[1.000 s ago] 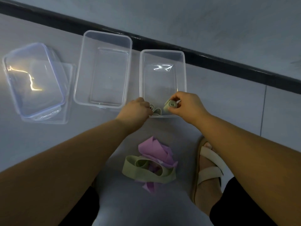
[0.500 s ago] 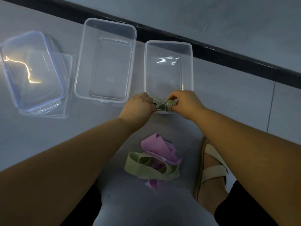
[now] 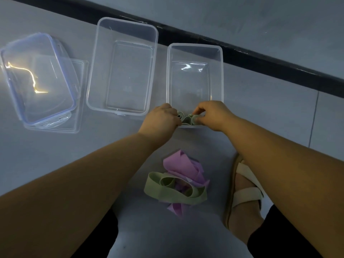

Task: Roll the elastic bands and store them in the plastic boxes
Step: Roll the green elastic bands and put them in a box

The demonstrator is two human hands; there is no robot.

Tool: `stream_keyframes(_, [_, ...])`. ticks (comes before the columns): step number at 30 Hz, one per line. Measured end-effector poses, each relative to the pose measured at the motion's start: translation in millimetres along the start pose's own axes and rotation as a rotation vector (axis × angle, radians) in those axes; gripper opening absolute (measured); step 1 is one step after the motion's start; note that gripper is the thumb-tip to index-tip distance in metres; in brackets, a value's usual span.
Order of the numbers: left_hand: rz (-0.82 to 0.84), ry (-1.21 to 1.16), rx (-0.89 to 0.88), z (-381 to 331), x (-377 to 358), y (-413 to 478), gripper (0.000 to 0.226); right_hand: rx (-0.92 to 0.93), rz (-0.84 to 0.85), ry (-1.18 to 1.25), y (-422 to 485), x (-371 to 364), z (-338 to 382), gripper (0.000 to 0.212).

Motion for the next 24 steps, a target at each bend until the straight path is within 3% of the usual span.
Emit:
stream_keyframes(7, [0.004, -0.008, 0.015, -0.1, 0.4, 1.6, 0.022, -0.064, -0.057, 0.015, 3.2, -1.7, 0.3, 0.026])
stream_keyframes(13, [0.009, -0.028, 0.024, -0.4, 0.4, 0.7, 0.021, -0.086, -0.076, -0.009, 6.4, 0.2, 1.3, 0.040])
stream_keyframes(24, [0.069, -0.035, 0.076, -0.7, 2.5, -0.1, 0.015, -0.005, -0.096, -0.255, 6.4, 0.7, 7.5, 0.023])
Point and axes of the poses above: each hand's wrist, its own y-axis towards the middle knuckle, its own x-axis out of the back of the hand, z = x × y, the point moved 3 cm from there along y, towards the middle knuckle, and after that the axes turned 1 degree about y, right-handed, at the moved point
